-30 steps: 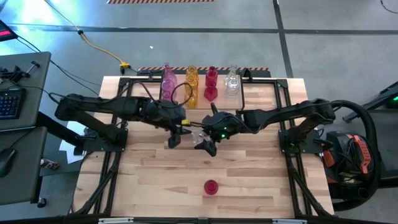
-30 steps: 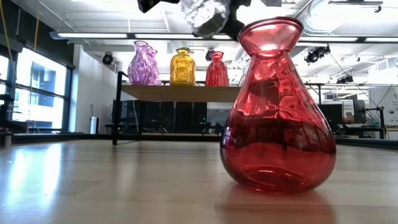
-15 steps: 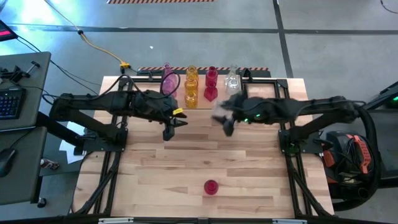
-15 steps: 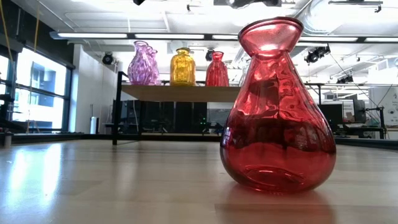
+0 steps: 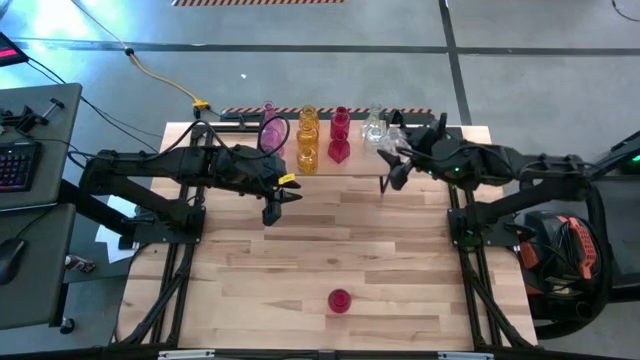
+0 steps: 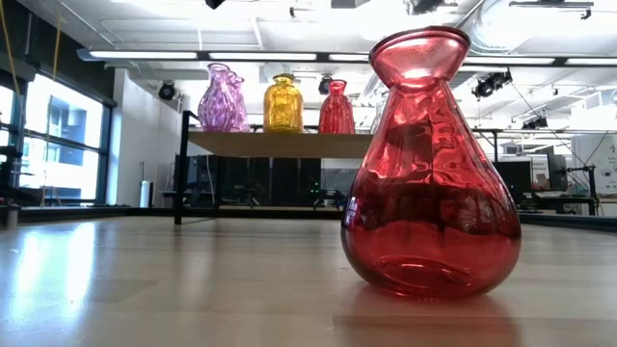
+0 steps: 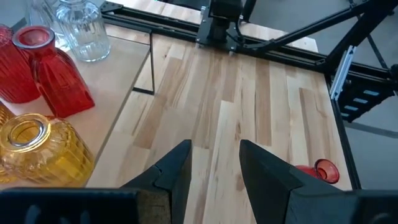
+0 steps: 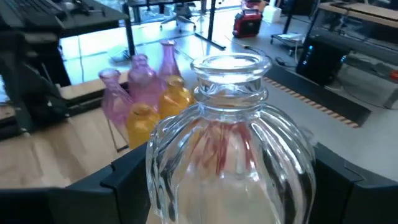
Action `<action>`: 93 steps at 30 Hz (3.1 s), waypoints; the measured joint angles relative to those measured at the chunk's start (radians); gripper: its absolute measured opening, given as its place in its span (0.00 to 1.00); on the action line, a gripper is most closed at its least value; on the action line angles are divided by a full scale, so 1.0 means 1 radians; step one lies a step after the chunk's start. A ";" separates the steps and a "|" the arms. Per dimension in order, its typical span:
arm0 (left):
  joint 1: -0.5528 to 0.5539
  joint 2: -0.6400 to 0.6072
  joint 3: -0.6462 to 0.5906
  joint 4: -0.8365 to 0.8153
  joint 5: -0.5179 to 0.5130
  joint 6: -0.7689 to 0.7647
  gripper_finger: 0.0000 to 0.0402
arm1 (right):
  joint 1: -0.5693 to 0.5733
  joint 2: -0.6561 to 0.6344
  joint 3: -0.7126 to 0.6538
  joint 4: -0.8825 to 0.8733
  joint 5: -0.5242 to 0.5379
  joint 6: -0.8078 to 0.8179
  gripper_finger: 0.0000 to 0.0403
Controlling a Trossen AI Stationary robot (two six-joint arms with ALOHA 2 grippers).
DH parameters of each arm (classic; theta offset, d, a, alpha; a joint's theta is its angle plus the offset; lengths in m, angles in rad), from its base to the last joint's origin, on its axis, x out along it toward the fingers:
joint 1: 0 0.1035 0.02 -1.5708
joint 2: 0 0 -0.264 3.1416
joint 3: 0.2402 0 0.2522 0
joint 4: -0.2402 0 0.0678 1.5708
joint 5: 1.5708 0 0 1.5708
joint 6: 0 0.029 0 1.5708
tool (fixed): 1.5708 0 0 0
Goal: Sort vases onto shelf
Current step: Put the transparent vase on the shelf and align it with the other transparent vases
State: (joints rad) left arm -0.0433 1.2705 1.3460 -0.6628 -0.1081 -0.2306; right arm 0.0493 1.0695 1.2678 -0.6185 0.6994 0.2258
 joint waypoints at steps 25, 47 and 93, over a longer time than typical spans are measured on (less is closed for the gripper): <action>0.000 0.000 -0.001 0.002 -0.039 0.010 0.32 | -0.052 -0.088 -0.880 1.169 -0.063 0.001 0.72; 0.024 0.001 -0.001 0.003 -0.200 0.140 0.32 | 0.169 0.333 -0.661 1.169 0.637 0.212 0.70; 0.168 -0.048 -0.002 -0.002 -0.235 0.338 0.32 | -0.005 0.531 -0.438 0.861 0.519 0.395 0.72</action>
State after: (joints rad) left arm 0.1249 1.2224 1.3445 -0.6647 -0.3431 0.1074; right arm 0.0446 1.6008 0.8303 0.2422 1.2185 0.6206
